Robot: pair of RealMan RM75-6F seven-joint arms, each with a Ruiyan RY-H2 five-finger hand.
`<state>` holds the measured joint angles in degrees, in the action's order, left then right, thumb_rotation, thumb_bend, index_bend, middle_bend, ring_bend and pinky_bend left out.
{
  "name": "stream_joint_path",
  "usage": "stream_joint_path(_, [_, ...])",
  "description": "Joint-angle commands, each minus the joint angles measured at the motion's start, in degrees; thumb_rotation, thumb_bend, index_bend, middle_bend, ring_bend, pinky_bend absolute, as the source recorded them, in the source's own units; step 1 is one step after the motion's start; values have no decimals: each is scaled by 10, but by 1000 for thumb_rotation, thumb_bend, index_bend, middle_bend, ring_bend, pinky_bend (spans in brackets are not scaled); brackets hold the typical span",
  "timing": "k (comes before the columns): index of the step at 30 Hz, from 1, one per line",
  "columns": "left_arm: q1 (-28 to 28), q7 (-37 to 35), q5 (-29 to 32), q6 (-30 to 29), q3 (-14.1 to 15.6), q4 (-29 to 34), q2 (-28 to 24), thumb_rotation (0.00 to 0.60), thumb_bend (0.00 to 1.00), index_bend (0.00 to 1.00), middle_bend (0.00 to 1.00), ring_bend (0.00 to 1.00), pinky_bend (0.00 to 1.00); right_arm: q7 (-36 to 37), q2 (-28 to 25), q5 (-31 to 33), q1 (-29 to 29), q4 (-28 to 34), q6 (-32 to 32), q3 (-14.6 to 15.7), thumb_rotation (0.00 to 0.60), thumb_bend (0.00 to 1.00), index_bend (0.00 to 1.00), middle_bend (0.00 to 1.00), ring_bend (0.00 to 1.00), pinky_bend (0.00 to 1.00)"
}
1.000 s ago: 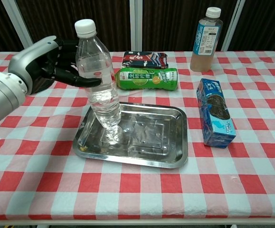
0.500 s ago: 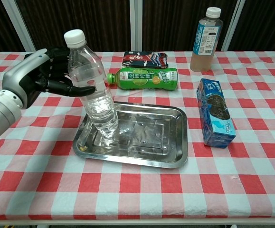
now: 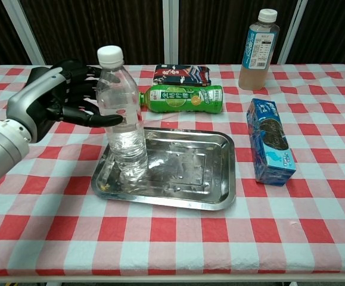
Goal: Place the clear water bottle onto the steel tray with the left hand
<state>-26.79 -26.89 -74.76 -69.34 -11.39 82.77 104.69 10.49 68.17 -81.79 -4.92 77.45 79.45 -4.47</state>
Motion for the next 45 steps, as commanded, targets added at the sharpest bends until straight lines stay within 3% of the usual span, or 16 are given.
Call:
stream_joint_path(1, [9, -3, -12, -7, 11, 11, -8, 600, 68, 339, 462, 358, 398, 0, 0, 1, 0, 0, -1, 0, 600, 111, 0, 0, 0, 0])
stream_joint_path(10, [7, 2, -18, -3, 3, 36, -15, 600, 46, 295, 438, 337, 376, 2, -1, 1, -1, 2, -3, 0, 600, 110, 0, 0, 0, 0])
stream_joint_path(15, [0, 17, -13, 3, -13, 65, -26, 600, 21, 229, 367, 277, 296, 4, -3, 3, -1, 4, -3, -2, 600, 110, 0, 0, 0, 0])
stream_joint_path(21, [-11, 66, 2, 5, -51, 143, -71, 600, 0, 200, 302, 222, 253, 8, -4, 5, -1, 4, -5, -2, 600, 111, 0, 0, 0, 0])
stream_joint_path(32, [-12, 133, 37, -9, -119, 295, -186, 600, 0, 187, 287, 202, 240, 9, -3, 5, -1, 2, -6, -3, 600, 111, 0, 0, 0, 0])
stream_joint_path(36, [-11, 180, 79, -21, -143, 278, -217, 600, 19, 192, 287, 202, 244, 10, -3, 5, -1, 1, -8, -1, 600, 110, 0, 0, 0, 0])
stream_joint_path(39, [-1, 200, 93, -25, -143, 243, -249, 600, 157, 215, 287, 202, 282, 11, -3, 4, -1, 0, -7, -1, 600, 110, 0, 0, 0, 0])
stream_joint_path(42, [16, 200, 80, -31, -131, 181, -282, 600, 270, 230, 287, 202, 303, 11, -1, 4, -1, -2, -9, 0, 600, 111, 0, 0, 0, 0])
stream_joint_path(45, [33, 219, 32, -44, -97, 109, -311, 600, 287, 236, 287, 202, 301, 7, 2, 1, -2, -5, -9, 2, 600, 110, 0, 0, 0, 0])
